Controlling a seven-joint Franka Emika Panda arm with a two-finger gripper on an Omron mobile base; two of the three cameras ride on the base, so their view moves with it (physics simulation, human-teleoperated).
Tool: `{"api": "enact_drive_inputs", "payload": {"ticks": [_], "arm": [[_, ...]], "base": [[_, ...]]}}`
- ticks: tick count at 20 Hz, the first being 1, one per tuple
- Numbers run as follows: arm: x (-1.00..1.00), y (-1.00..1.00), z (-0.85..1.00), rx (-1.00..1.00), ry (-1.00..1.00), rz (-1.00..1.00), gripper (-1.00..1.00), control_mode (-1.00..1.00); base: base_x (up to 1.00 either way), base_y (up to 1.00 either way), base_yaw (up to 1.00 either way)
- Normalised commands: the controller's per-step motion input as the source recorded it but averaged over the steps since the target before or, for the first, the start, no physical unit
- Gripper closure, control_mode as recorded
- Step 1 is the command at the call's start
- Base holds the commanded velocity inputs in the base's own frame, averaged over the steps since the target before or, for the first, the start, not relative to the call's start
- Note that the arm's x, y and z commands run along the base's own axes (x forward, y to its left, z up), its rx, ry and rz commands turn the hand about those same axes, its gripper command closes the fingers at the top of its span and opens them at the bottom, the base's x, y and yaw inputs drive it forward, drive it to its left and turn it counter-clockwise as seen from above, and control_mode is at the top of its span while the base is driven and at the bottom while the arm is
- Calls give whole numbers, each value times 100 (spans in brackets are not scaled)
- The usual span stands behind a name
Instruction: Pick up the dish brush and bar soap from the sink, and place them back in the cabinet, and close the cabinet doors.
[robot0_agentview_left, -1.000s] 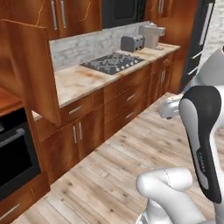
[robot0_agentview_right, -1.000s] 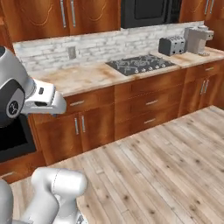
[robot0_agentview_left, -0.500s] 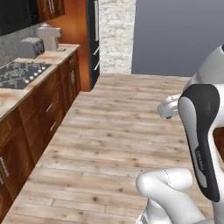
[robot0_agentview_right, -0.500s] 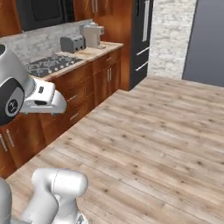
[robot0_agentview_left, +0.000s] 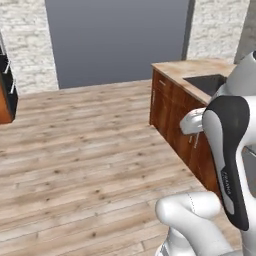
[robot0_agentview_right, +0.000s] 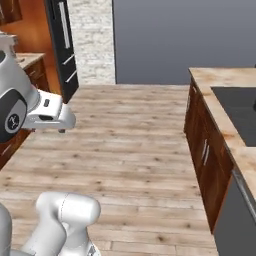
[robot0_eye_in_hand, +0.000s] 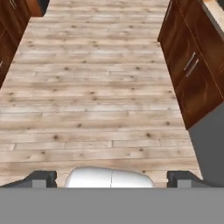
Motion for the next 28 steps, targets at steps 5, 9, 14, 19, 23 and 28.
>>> {"api": "enact_drive_inputs", "payload": {"ticks": [5,9,14,19,23,28], "arm": [[0,0,0,0,0,0,-100,100],[0,0,0,0,0,0,-100,100],[0,0,0,0,0,0,-100,100],[0,0,0,0,0,0,-100,100],[0,0,0,0,0,0,-100,100],[0,0,0,0,0,0,-100,100]], "base": [[39,12,-51],[81,60,-13],[100,62,0],[100,38,0],[100,29,0],[100,27,1]]}}
